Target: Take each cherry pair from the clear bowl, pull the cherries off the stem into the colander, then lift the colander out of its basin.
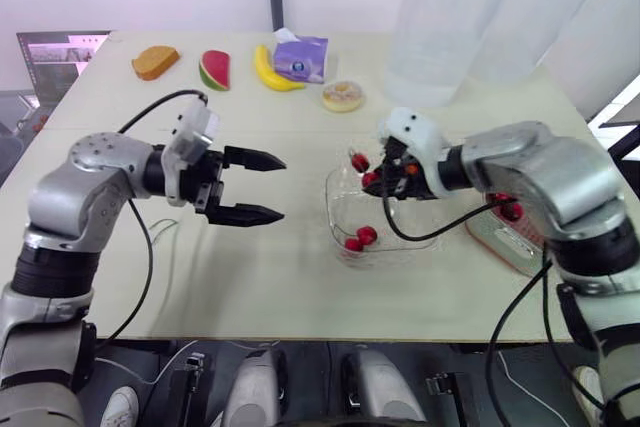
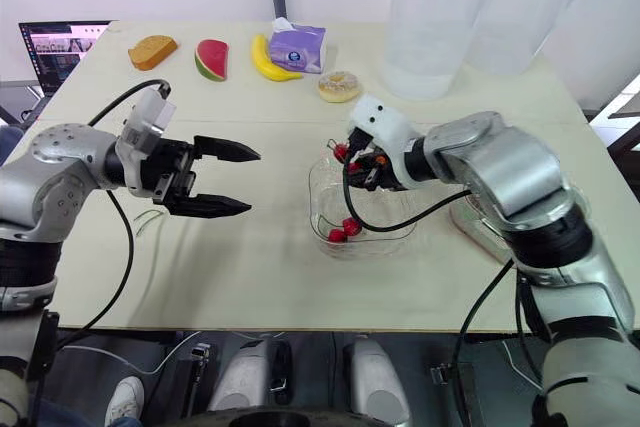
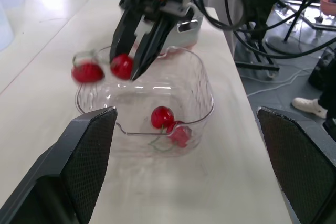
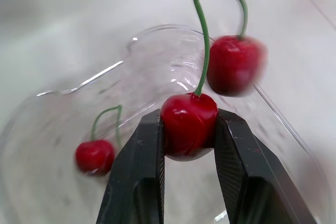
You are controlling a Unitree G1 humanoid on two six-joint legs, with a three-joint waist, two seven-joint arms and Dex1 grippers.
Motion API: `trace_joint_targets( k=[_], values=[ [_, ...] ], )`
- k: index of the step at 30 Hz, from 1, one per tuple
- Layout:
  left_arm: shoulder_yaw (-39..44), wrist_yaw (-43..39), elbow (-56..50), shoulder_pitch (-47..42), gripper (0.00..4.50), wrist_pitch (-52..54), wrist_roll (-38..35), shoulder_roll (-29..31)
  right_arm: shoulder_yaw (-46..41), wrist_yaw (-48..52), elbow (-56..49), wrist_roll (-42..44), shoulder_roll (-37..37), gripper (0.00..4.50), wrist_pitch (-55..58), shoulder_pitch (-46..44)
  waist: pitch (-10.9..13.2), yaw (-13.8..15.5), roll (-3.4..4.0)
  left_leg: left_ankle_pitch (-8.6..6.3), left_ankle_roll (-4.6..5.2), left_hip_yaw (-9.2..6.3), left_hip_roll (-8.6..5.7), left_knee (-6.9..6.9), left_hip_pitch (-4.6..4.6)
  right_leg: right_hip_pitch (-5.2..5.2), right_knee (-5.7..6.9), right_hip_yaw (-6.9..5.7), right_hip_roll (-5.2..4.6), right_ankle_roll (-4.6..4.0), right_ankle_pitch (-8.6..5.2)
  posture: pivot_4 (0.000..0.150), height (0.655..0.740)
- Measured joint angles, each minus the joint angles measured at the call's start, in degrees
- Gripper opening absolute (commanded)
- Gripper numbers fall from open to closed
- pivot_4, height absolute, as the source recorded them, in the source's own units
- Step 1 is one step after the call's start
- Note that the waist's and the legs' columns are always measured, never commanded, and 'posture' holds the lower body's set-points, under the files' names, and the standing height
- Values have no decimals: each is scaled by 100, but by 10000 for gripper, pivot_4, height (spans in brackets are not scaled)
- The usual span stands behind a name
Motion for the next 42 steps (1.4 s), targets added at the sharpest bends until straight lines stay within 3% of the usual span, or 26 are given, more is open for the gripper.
trace_joint_targets(
  k=[8, 11, 20, 29, 42],
  values=[
    [79, 410, 329, -787, 45000, 842, -482, -547, -2080, 750, -1017, 2071, 80, 8242, 734, 553, 0, -5, -1, -1, 2, -6, 0, 1, 2, 9, -4, -2, 2, 2, 1, 1500, 7400],
    [77, 390, 457, -1137, 45000, 1220, -793, -755, -2317, 820, -1022, 2619, 141, 8242, 746, 553, 0, -16, -1, -1, 1, -6, 0, 0, 4, 8, -3, -2, 4, 2, 1, 1500, 7400],
    [-255, -151, 912, -1696, 45000, 1758, -1061, -1124, -1413, 1066, -102, 2722, 105, 8242, 19, 287, 0, -17, 0, -1, 1, -5, -2, 0, 3, 6, -4, 0, 6, 1, 0, 1500, 7400],
    [-1013, -1151, 1001, -1892, 45000, 528, -333, -1066, -316, 1774, 328, 2452, -293, 8242, -459, 194, 0, 15, -1, -1, 2, -3, -3, 3, 1, 6, -6, 0, 5, 1, 0, 1500, 7400],
    [-2501, -1247, 1391, -2332, 45000, -245, -1275, -273, 102, 2157, 337, 2328, -389, 8242, -673, 145, 1, -4, 0, -1, 2, -5, 0, 2, 1, 4, -6, 0, 4, 1, 0, 1500, 7400]
  ],
)
